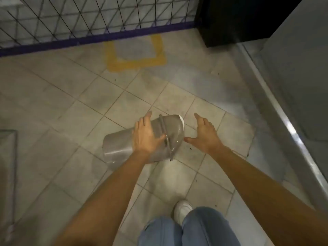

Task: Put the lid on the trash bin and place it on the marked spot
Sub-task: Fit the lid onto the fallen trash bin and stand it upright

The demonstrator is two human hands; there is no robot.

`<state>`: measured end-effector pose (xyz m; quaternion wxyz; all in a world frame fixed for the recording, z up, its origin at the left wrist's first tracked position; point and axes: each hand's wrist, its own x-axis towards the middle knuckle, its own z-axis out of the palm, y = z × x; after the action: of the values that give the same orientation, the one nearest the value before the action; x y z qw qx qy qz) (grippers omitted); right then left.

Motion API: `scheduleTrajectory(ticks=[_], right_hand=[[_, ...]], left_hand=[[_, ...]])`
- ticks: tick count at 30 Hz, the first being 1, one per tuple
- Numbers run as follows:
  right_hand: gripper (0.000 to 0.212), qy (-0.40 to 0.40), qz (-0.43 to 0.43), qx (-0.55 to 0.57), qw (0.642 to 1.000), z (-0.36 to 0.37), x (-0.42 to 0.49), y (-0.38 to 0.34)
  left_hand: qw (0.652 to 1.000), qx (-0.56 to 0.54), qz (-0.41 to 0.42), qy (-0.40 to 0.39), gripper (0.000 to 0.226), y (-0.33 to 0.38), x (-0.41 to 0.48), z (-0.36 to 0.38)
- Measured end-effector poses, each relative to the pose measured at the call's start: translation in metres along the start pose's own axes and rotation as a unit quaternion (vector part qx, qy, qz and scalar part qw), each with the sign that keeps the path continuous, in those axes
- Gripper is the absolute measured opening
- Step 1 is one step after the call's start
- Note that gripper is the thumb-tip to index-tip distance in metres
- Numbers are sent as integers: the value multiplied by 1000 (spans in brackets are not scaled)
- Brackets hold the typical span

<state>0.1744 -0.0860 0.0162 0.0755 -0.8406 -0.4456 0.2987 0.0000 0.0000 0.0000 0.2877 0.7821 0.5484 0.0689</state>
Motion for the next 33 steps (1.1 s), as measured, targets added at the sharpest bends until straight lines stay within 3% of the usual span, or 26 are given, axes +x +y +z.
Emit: scheduleTrajectory(ticks=[7,18,25,29,33], right_hand=[[96,-28,13,47,998,57,49,33],[109,-89,26,88,992,82,83,33],[87,-101,12,128,987,85,90,26],[82,-80,11,166,983,90,90,30],[82,-79,4,176,981,92,89,31]], left_hand=[[999,-18,26,-1,80,-19,29,70],[997,-70,-11,-30,72,-22,54,94],[992,-110,-59,-26,55,-16,55,94],[986,-141,-88,-20,20,-13,52,96],[981,-157,-104,-36,29,-13,54,96]])
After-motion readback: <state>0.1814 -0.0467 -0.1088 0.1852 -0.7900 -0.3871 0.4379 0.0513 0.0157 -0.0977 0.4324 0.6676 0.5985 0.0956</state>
